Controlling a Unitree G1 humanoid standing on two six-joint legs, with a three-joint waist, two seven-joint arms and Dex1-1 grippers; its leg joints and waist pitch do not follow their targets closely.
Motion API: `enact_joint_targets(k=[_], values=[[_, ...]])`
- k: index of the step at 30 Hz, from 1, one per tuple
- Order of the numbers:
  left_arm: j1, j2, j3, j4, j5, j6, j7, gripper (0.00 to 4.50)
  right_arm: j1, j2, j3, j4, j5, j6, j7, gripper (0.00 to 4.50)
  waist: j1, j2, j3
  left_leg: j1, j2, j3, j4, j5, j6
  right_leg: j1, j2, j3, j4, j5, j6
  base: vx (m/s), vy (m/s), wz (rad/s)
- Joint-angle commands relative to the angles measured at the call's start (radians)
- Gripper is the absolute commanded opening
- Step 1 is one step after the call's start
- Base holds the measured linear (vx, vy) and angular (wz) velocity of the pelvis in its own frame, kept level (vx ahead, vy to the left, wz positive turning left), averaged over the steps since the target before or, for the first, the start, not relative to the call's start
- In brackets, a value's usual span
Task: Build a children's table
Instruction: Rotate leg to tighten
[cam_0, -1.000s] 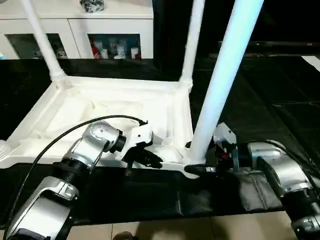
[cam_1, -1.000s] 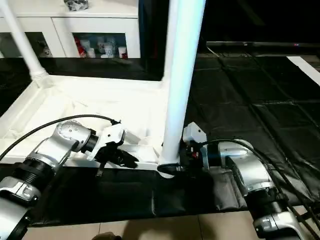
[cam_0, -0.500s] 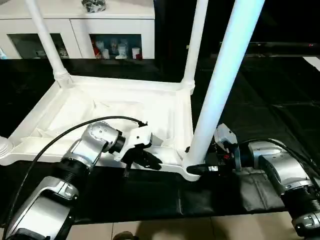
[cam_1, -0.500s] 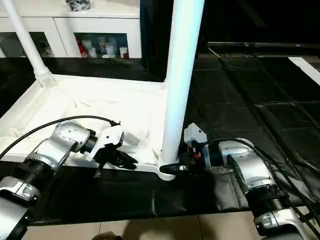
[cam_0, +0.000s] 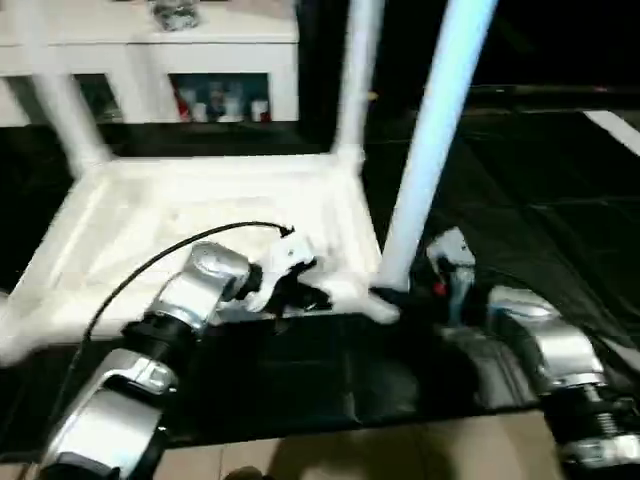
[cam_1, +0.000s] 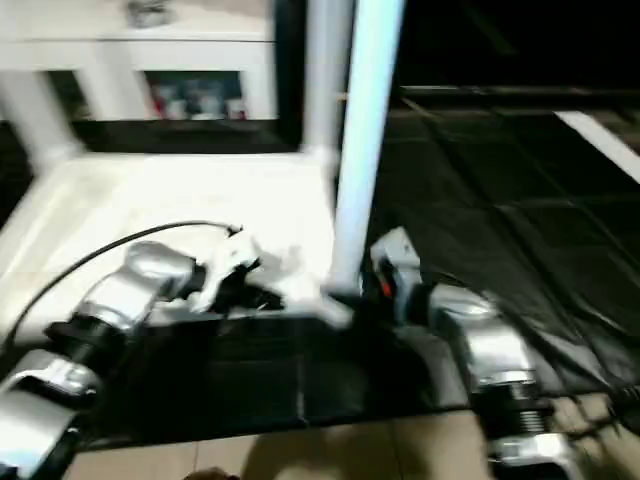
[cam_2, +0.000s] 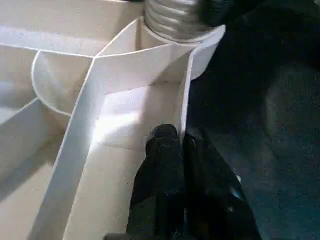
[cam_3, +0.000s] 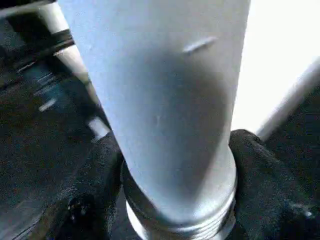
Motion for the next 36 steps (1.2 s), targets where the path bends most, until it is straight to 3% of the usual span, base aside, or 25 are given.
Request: enact_joint_targets(k=[1, 4, 6, 10, 12, 15, 17, 19, 23, 28, 32, 36], values=[[-0.041, -0.068, 0.064, -0.088, -0.046, 0.058, 0.119, 0.00, -0.019, 0.091, 0.040, 0.009, -0.010, 0.050, -0.107, 2.76, -0.005, -0.002, -0.070, 0.010, 0.044, -0.018, -0.073, -0.191, 0.001, 0.055, -0.075, 0.063, -0.092, -0.273, -0.170, 0.000, 0.000, 0.00], [-0.042, -0.108, 0.080, -0.107, -0.049, 0.100, 0.181, 0.00, -0.039, 0.149, 0.024, 0.023, -0.027, 0.061, -0.213, 2.76, -0.016, -0.005, -0.074, 0.004, 0.035, -0.016, -0.068, -0.155, 0.018, 0.061, -0.073, 0.062, -0.091, -0.232, -0.172, 0.000, 0.000, 0.00], [-0.052, -0.155, 0.096, -0.119, -0.050, 0.138, 0.264, 0.00, -0.067, 0.209, 0.017, 0.037, -0.053, 0.066, -0.322, 2.76, -0.020, 0.000, -0.076, 0.005, 0.037, -0.016, -0.067, -0.128, 0.027, 0.058, -0.070, 0.063, -0.087, -0.179, -0.184, 0.000, 0.000, 0.00], [-0.053, -0.165, 0.090, -0.129, -0.044, 0.146, 0.276, 0.00, -0.076, 0.224, 0.031, 0.031, -0.066, 0.035, -0.328, 2.76, -0.026, 0.004, -0.082, 0.006, 0.039, -0.016, -0.064, -0.089, 0.053, 0.061, -0.066, 0.063, -0.074, -0.053, -0.219, 0.000, 0.000, 0.00], [-0.045, -0.150, 0.082, -0.141, -0.034, 0.149, 0.268, 0.00, -0.064, 0.223, 0.026, 0.011, -0.054, 0.006, -0.296, 3.32, -0.027, 0.005, -0.083, 0.005, 0.041, -0.016, -0.064, -0.074, 0.076, 0.063, -0.067, 0.063, -0.069, -0.003, -0.236, 0.000, 0.000, 0.00], [-0.033, -0.123, 0.071, -0.146, -0.024, 0.136, 0.249, 0.00, -0.054, 0.212, 0.017, 0.009, -0.048, -0.009, -0.282, 3.52, -0.028, 0.005, -0.080, 0.005, 0.040, -0.015, -0.064, -0.091, 0.084, 0.065, -0.069, 0.063, -0.070, -0.005, -0.244, 0.000, 0.000, 0.00], [-0.030, -0.113, 0.069, -0.148, -0.024, 0.129, 0.239, 0.00, -0.050, 0.209, 0.009, 0.004, -0.042, -0.009, -0.276, 3.89, -0.029, 0.005, -0.079, 0.006, 0.040, -0.015, -0.064, -0.101, 0.081, 0.065, -0.069, 0.064, -0.073, -0.022, -0.242, 0.000, 0.000, 0.00], [-0.025, -0.096, 0.063, -0.146, -0.025, 0.108, 0.212, 0.00, -0.043, 0.192, 0.009, -0.008, -0.035, -0.017, -0.247, 4.00, -0.029, 0.013, -0.079, 0.006, 0.039, -0.016, -0.064, -0.114, 0.077, 0.066, -0.070, 0.063, -0.074, -0.037, -0.239, 0.000, 0.000, 0.00], [-0.015, -0.036, 0.045, -0.123, -0.023, 0.050, 0.119, 0.00, -0.023, 0.100, 0.025, -0.023, -0.038, -0.082, -0.122, 4.40, -0.029, 0.012, -0.079, 0.006, 0.041, -0.016, -0.065, -0.120, 0.077, 0.066, -0.068, 0.063, -0.072, -0.022, -0.240, 0.000, 0.000, 0.00], [-0.007, 0.033, 0.020, -0.100, -0.042, -0.071, -0.031, 0.00, -0.020, -0.017, 0.018, -0.011, -0.018, -0.132, 0.065, 4.48, -0.023, 0.011, -0.078, 0.006, 0.042, -0.015, -0.063, -0.131, 0.086, 0.068, -0.070, 0.064, -0.072, -0.034, -0.244, 0.000, 0.000, 0.00], [-0.006, 0.075, -0.001, -0.081, -0.048, -0.130, -0.137, 0.00, -0.030, -0.100, 0.038, 0.006, -0.005, -0.146, 0.204, 4.48, -0.007, 0.014, -0.080, 0.011, 0.047, -0.013, -0.061, -0.125, 0.093, 0.063, -0.067, 0.063, -0.068, -0.022, -0.253, 0.000, 0.000, 0.00], [-0.012, 0.094, -0.021, -0.058, -0.035, -0.169, -0.181, 0.00, -0.040, -0.140, 0.050, 0.015, 0.014, -0.144, 0.284, 4.48, 0.008, 0.009, -0.080, 0.011, 0.048, -0.012, -0.061, -0.133, 0.091, 0.063, -0.070, 0.063, -0.068, -0.039, -0.256, 0.000, 0.000, 0.00]])
